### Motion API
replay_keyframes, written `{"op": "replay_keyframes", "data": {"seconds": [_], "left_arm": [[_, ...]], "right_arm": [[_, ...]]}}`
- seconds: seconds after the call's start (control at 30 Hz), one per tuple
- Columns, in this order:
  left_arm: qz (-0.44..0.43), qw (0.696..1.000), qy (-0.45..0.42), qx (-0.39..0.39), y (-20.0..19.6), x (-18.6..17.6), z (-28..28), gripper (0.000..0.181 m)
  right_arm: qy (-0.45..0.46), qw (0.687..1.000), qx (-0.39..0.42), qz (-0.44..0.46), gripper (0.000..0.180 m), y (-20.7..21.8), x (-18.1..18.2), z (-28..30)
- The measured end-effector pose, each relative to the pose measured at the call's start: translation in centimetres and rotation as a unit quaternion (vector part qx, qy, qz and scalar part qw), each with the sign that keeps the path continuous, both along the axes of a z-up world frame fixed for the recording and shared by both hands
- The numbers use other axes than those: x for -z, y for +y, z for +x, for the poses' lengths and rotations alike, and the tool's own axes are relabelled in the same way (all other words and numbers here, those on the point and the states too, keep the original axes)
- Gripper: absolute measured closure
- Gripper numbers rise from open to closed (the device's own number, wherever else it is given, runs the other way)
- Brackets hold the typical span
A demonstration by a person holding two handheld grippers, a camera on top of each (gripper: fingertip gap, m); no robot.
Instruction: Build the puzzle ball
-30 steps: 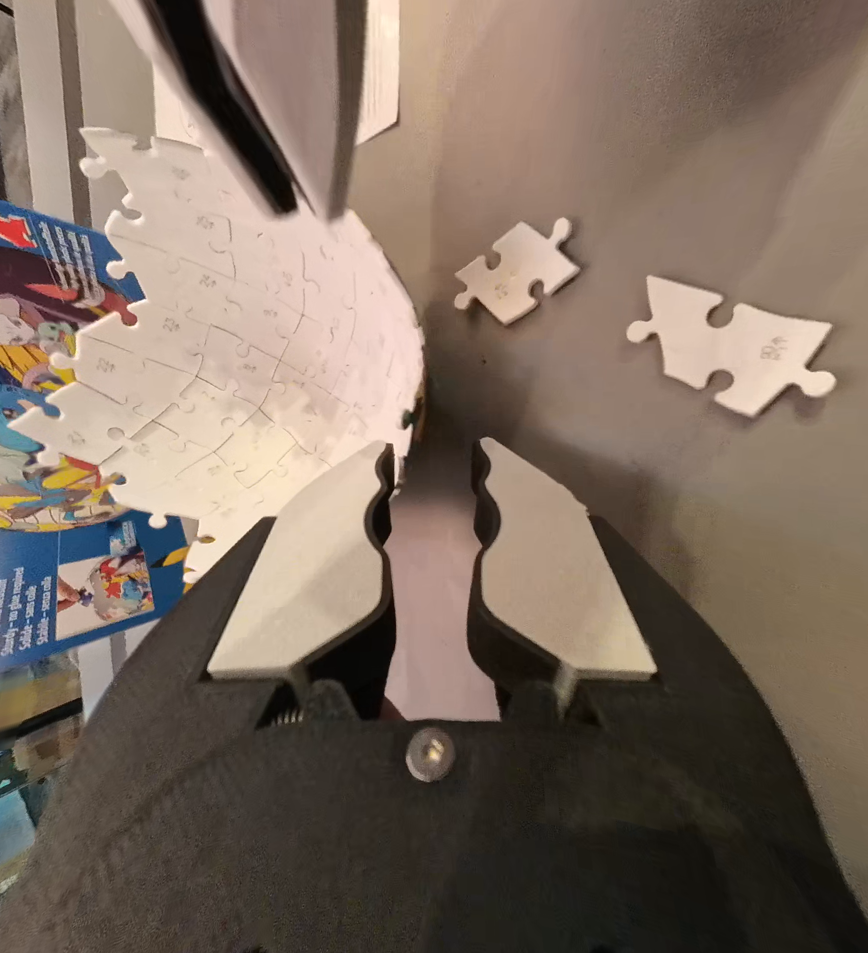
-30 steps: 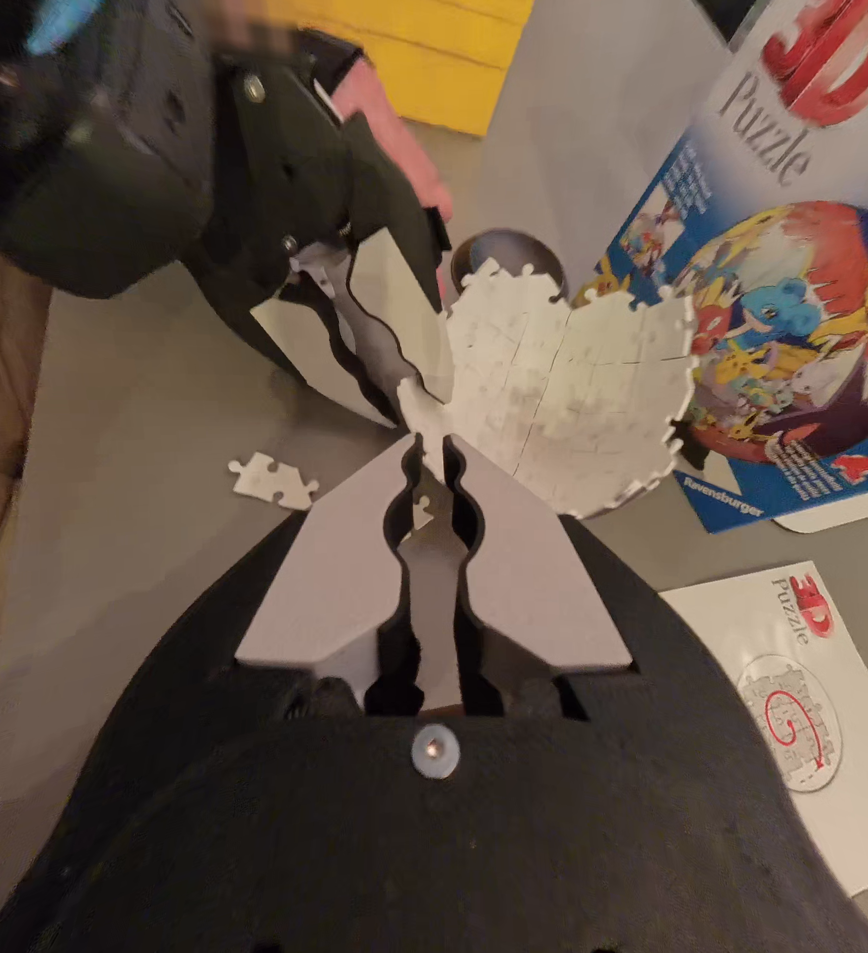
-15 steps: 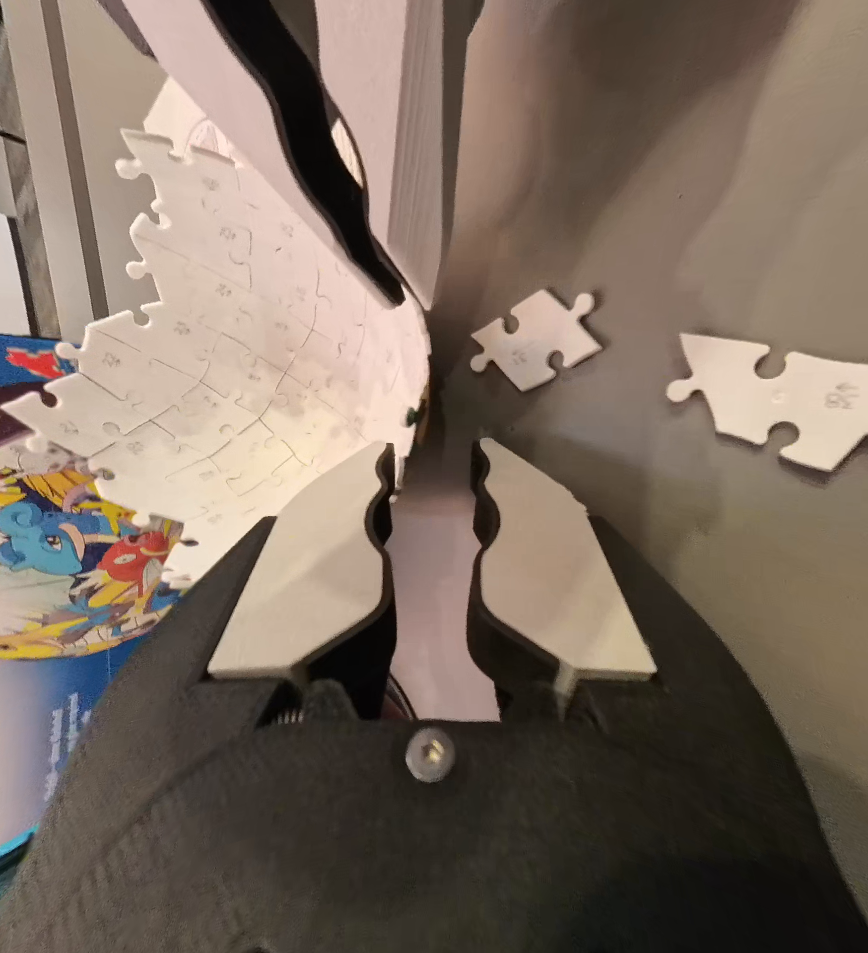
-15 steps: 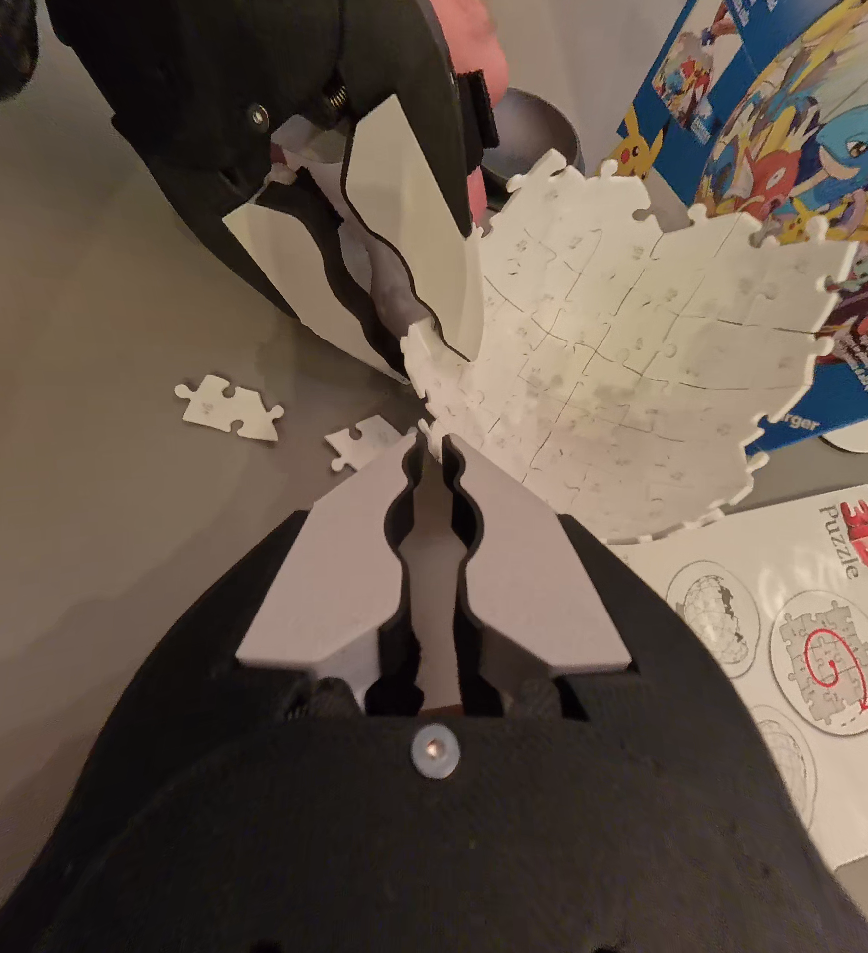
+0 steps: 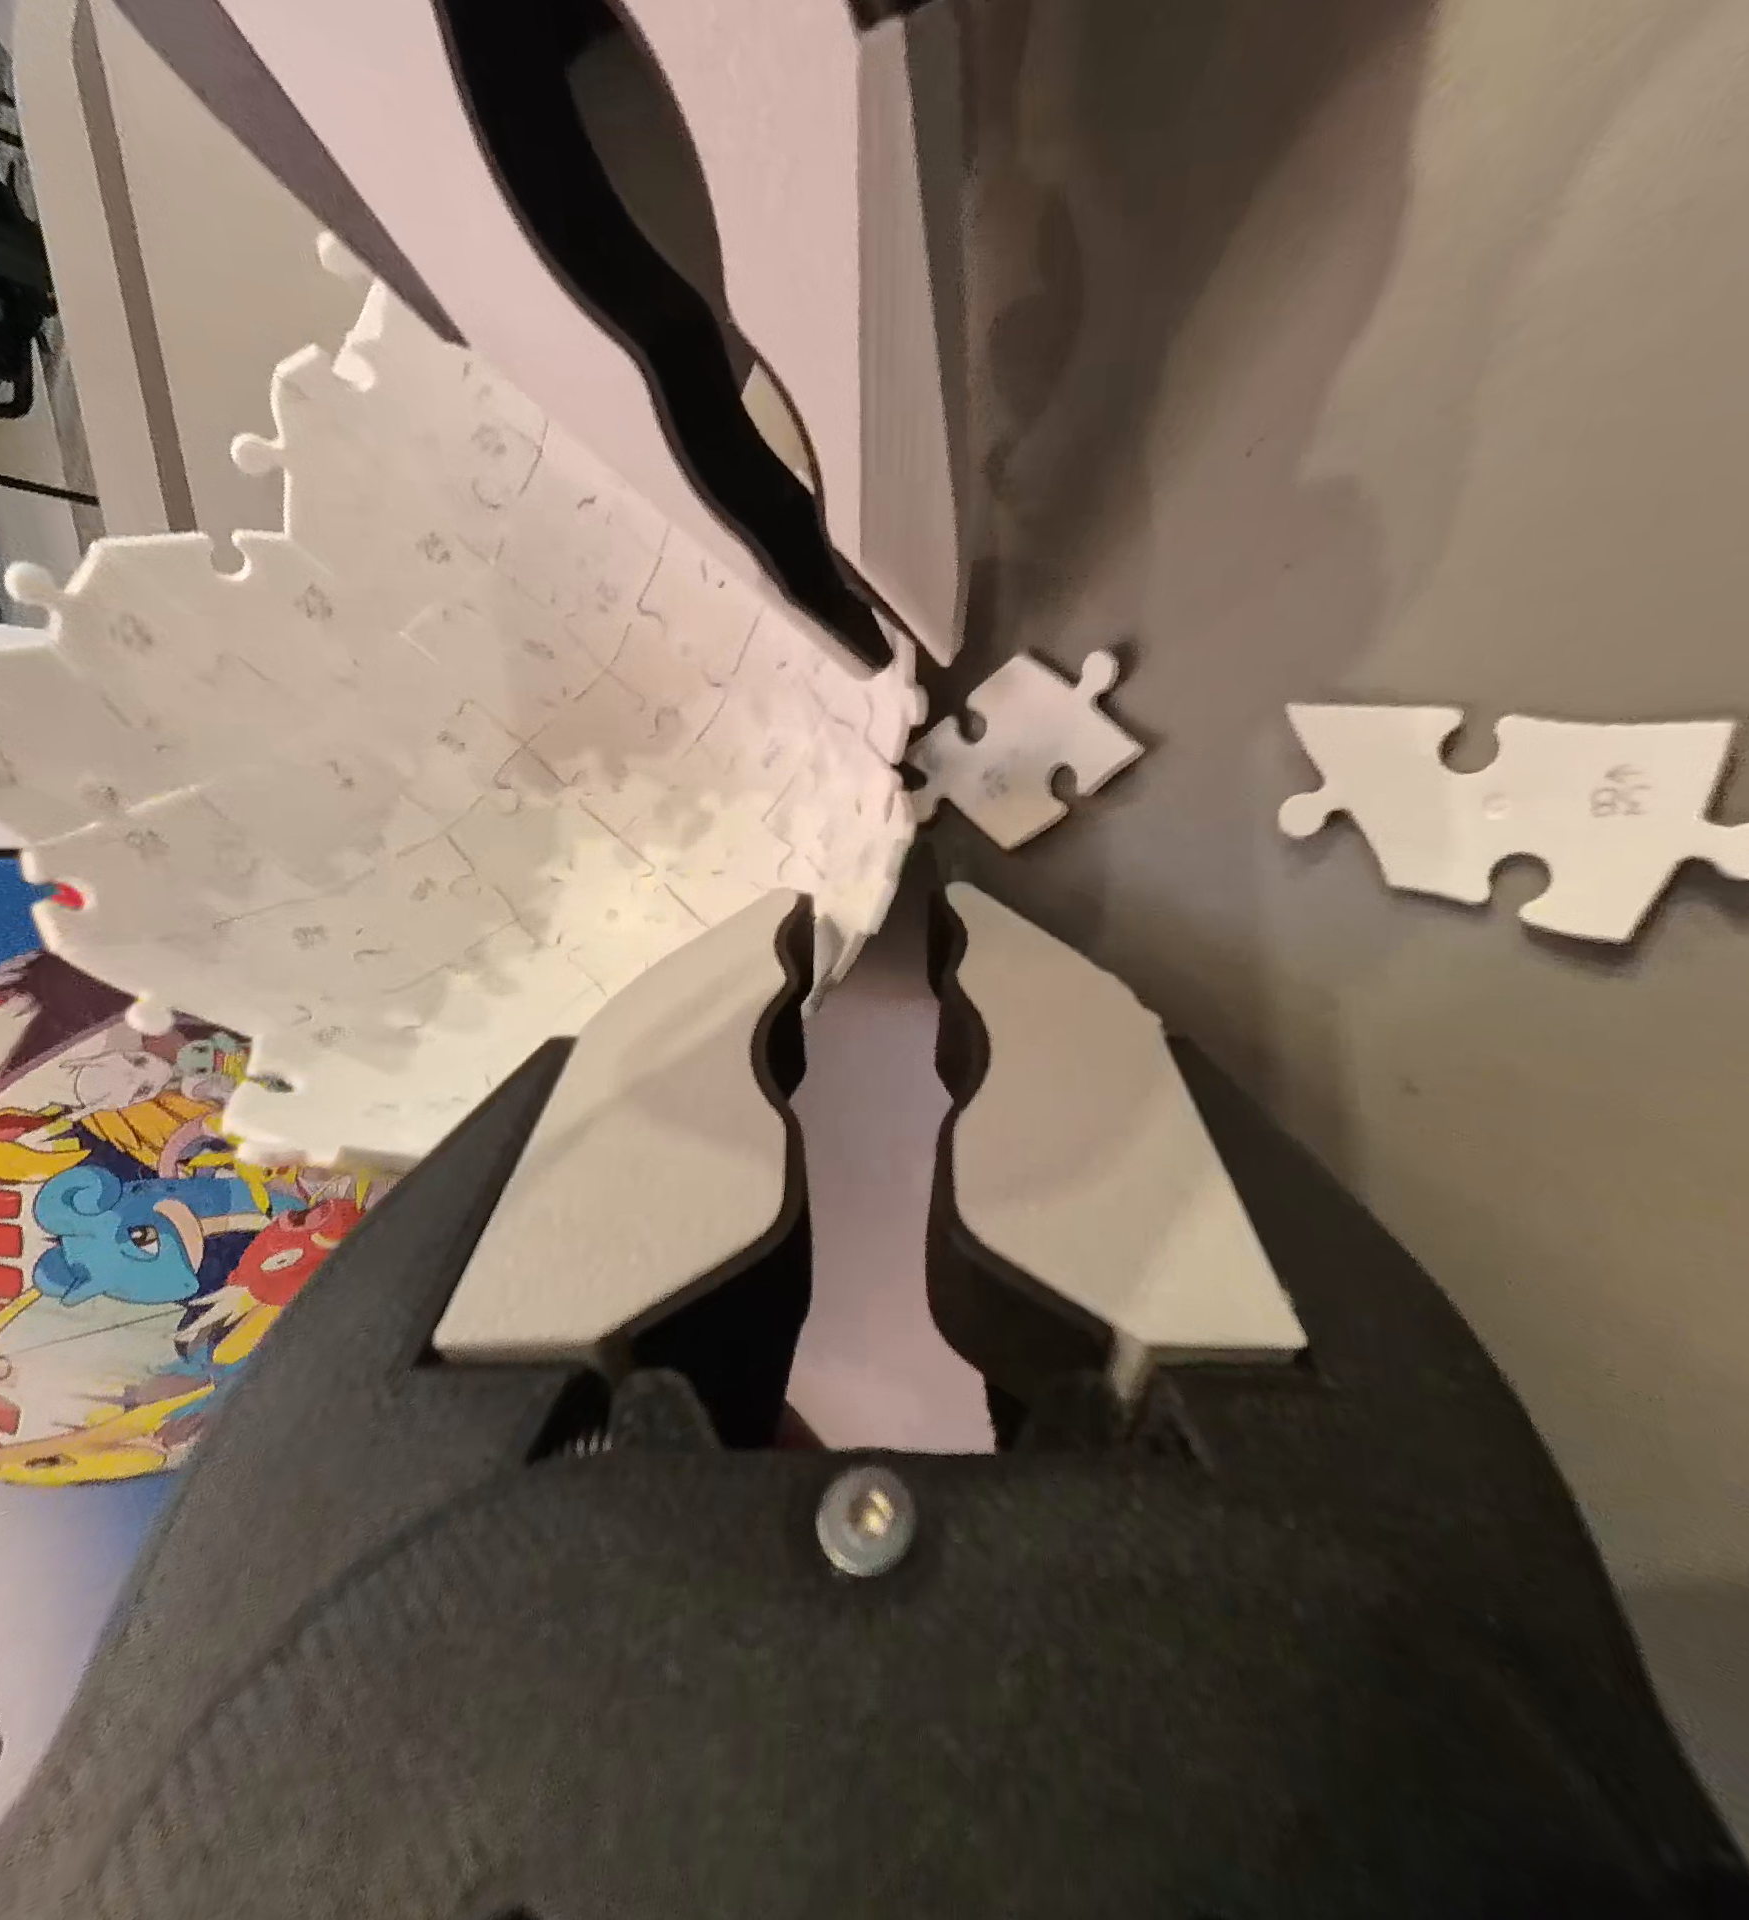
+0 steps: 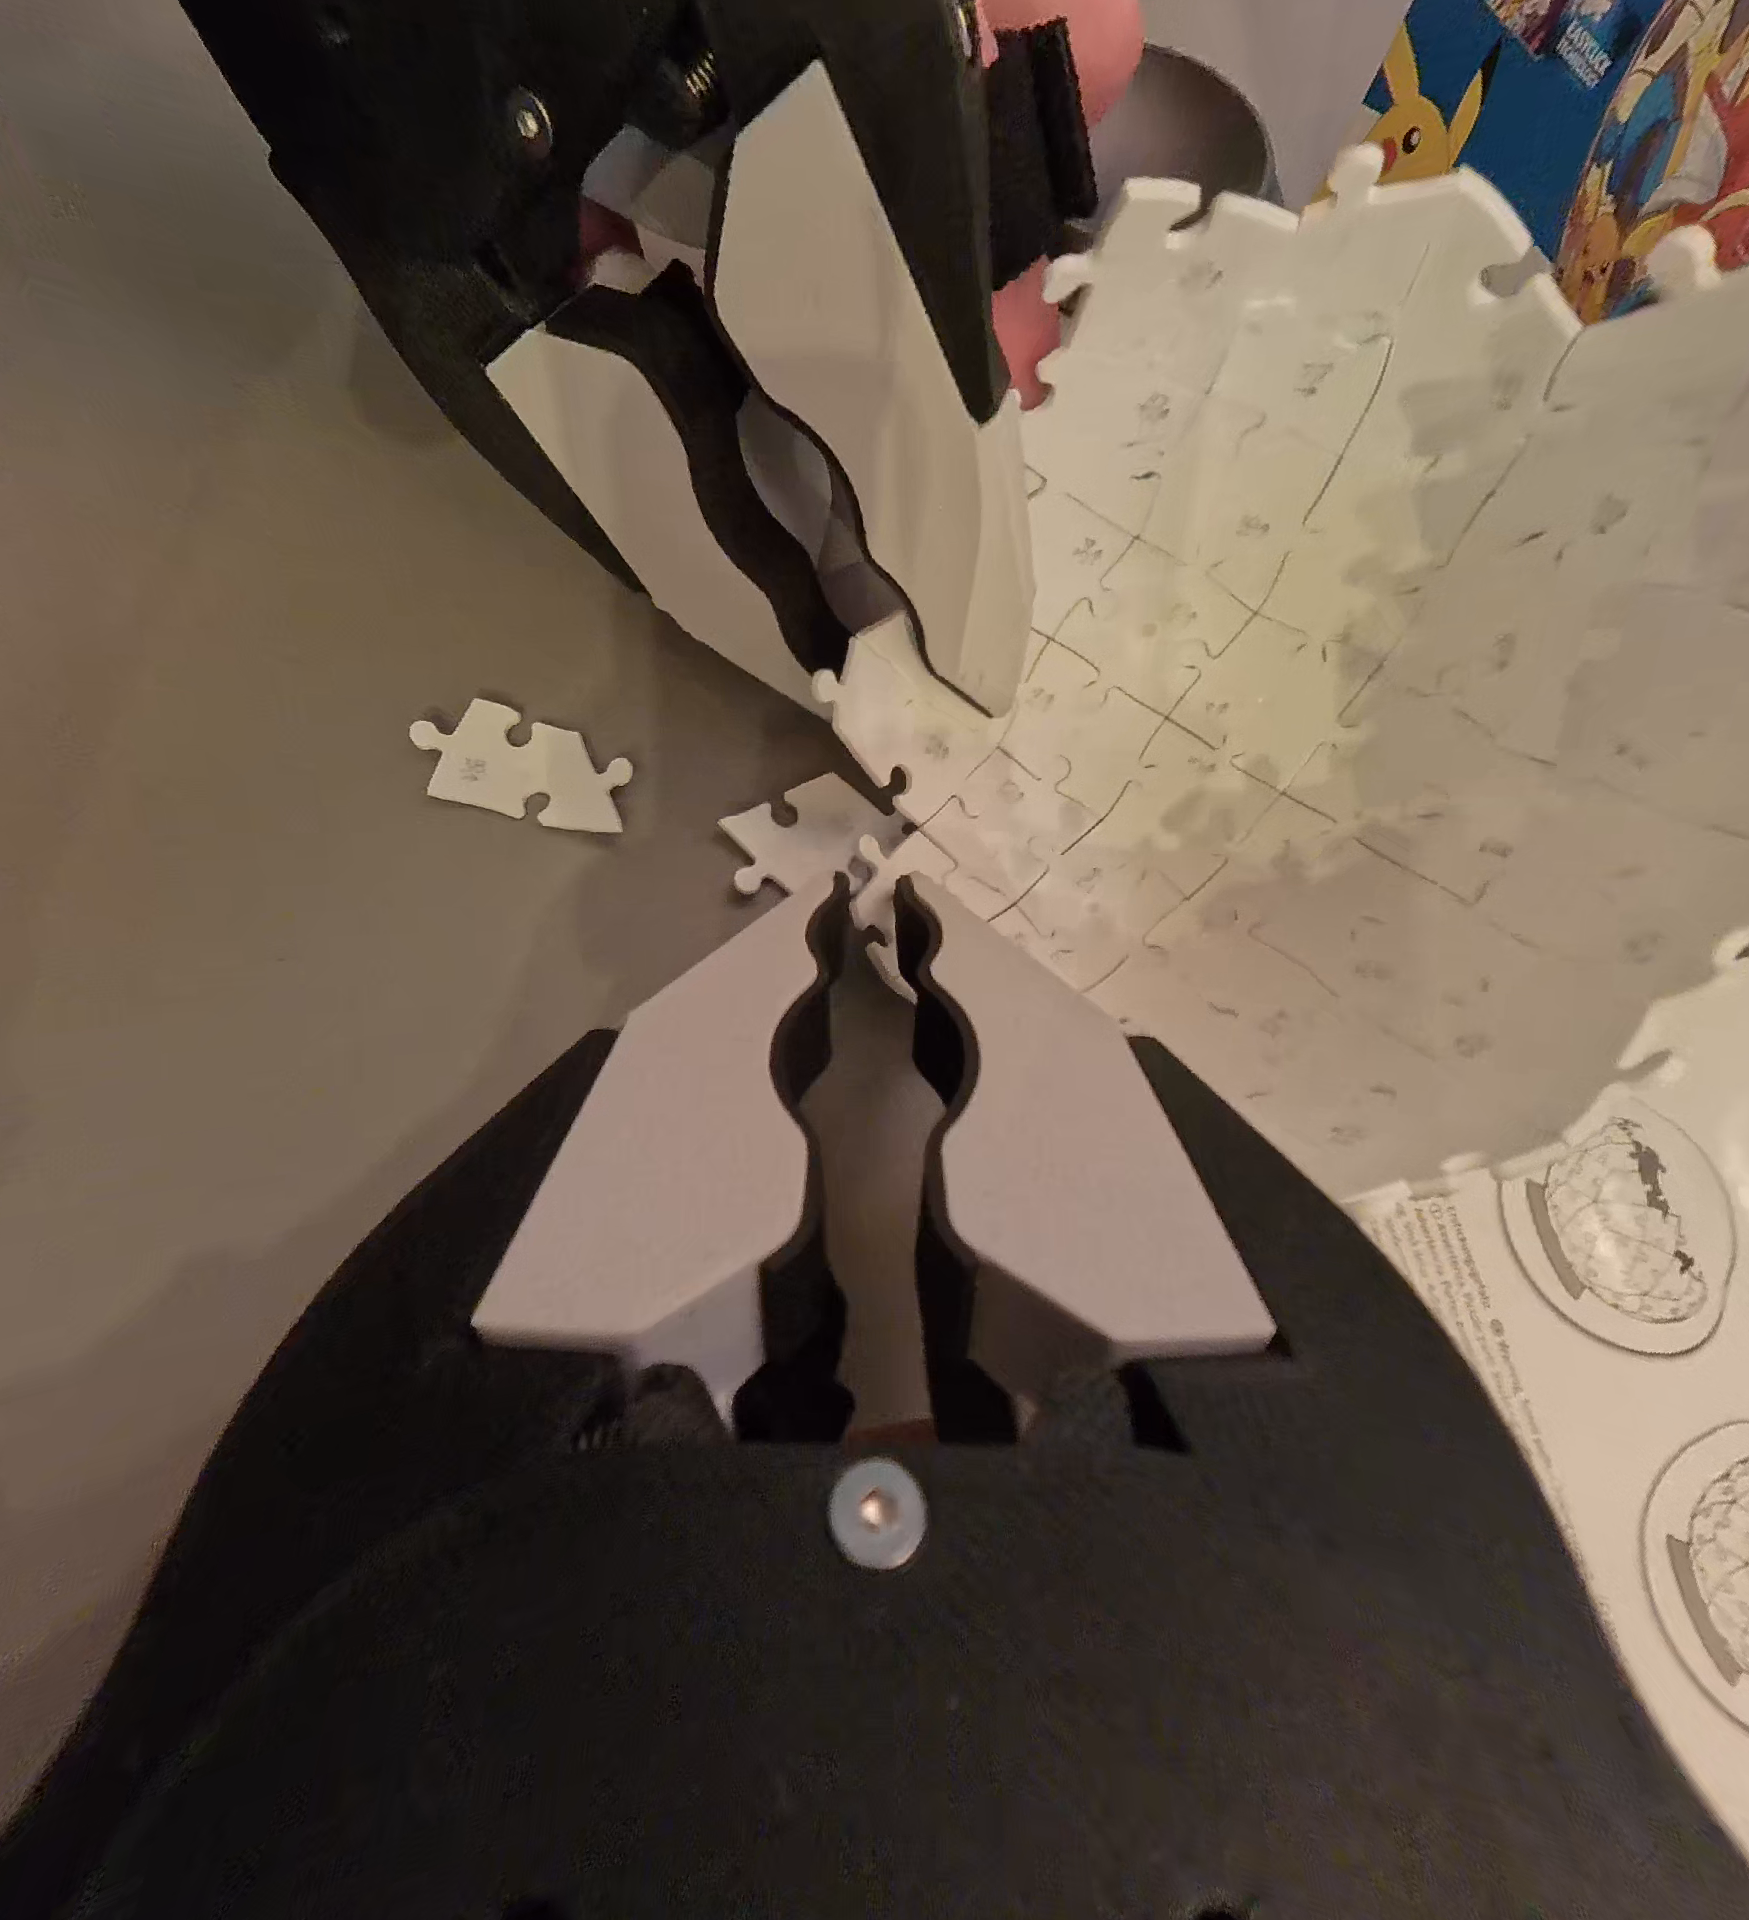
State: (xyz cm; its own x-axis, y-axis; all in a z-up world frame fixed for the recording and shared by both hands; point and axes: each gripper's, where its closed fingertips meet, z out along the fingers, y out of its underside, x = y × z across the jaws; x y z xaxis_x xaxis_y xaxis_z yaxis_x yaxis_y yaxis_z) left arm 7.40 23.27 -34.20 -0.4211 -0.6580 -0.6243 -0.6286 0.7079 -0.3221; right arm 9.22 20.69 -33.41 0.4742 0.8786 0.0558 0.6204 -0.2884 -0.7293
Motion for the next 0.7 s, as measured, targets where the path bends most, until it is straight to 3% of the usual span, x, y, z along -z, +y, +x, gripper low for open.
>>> {"op": "replay_keyframes", "data": {"seconds": [0.03,0.3,0.7], "left_arm": [[0.000,1.000,-0.002,0.003,-0.12,-0.01,0.10,0.160],[0.002,1.000,-0.004,0.020,-0.06,-0.10,0.61,0.157],[0.004,1.000,-0.003,0.004,-0.21,0.06,0.47,0.162]], "right_arm": [[0.001,1.000,0.002,0.000,0.173,-0.04,0.03,0.08],[-0.001,0.999,0.044,0.016,0.173,0.06,0.22,-0.01],[-0.093,0.989,0.069,0.089,0.174,0.10,0.74,-0.08]]}}
